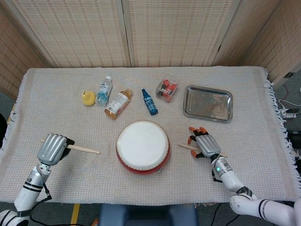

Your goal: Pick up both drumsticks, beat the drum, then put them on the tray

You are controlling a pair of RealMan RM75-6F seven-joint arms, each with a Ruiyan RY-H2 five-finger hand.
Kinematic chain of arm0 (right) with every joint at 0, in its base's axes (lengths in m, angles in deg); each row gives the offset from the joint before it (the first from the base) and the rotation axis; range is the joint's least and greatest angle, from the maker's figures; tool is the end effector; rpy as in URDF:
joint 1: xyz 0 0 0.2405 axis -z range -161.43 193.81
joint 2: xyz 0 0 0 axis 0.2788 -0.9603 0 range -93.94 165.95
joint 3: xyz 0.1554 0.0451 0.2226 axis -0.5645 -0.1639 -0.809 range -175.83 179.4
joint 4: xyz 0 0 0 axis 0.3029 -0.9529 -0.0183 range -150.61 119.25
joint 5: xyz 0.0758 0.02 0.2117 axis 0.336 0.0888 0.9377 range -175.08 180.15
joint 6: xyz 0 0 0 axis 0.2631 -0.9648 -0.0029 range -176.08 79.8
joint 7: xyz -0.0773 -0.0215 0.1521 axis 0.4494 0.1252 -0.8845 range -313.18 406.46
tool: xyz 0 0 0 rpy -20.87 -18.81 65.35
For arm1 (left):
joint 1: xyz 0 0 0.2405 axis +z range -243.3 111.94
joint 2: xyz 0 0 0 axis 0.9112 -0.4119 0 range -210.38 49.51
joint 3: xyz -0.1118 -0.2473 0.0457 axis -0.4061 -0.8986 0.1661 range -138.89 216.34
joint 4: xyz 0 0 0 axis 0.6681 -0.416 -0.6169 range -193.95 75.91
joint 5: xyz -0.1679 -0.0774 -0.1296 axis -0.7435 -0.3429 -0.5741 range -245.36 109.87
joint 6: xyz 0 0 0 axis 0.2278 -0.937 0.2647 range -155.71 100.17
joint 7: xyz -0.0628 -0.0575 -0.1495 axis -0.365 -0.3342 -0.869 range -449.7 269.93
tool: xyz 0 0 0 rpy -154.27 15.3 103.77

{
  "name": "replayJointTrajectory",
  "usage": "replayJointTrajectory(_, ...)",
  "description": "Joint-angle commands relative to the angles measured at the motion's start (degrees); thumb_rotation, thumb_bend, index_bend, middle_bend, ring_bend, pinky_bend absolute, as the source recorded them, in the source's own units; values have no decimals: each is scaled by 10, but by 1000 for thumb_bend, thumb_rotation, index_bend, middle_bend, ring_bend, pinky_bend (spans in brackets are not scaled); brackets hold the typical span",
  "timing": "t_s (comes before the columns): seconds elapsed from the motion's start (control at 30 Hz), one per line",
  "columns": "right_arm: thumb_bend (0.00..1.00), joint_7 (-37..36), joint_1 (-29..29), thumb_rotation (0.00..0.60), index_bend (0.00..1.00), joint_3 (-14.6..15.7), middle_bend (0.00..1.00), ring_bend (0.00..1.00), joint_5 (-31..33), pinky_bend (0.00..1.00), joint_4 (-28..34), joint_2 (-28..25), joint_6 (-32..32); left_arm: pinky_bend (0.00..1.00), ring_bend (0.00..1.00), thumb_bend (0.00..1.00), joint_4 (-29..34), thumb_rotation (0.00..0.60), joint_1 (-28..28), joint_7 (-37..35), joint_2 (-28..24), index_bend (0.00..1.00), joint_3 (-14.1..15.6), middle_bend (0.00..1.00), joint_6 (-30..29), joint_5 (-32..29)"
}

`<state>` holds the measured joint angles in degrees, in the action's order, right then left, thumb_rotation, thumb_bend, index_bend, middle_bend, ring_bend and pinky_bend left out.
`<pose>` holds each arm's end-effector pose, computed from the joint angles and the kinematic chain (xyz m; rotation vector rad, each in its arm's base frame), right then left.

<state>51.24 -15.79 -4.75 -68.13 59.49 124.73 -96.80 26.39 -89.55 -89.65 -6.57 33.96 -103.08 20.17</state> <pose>-0.2645 -0.3504 -0.0516 1.8062 -1.2037 0.7731 -0.2543 0.3182 0.0813 -1.6726 -0.7969 -1.1008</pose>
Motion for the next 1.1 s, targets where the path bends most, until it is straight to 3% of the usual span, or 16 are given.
replayJointTrajectory(0.03, 382, 0, -2, 600, 420, 3, 34, 0, 0, 0, -5, 4, 2, 1000, 1000, 899, 0, 600, 0, -1, 0, 1000, 0, 1000, 1, -1)
replayJointTrajectory(0.23, 386, -7, -2, 600, 436, 7, 34, 0, -8, 0, -24, 19, -4, 1000, 1000, 898, -2, 600, 0, -4, 1, 1000, 1, 1000, 2, -2)
replayJointTrajectory(0.57, 421, -33, 3, 600, 548, 15, 71, 0, -36, 0, -51, 40, -29, 1000, 1000, 894, -2, 600, 2, -7, -1, 1000, 1, 1000, 5, -6)
replayJointTrajectory(0.87, 442, -106, 16, 600, 615, 7, 130, 0, -66, 24, -19, 17, -67, 1000, 1000, 893, 0, 600, 5, -11, -4, 1000, 1, 1000, 1, -9)
replayJointTrajectory(0.93, 443, -161, 24, 600, 631, 0, 150, 0, -75, 41, 3, -1, -84, 1000, 1000, 892, 1, 600, 6, -12, -6, 1000, 0, 1000, 0, -10)
replayJointTrajectory(0.97, 443, -264, 43, 600, 638, -21, 160, 2, -69, 49, 45, -26, -108, 1000, 1000, 892, 3, 600, 9, -14, -8, 1000, -1, 1000, -3, -12)
replayJointTrajectory(1.1, 443, -506, 65, 600, 651, -20, 187, 21, -113, 80, 73, -88, -119, 1000, 1000, 892, 9, 600, 10, -14, -12, 1000, -1, 1000, -5, -12)
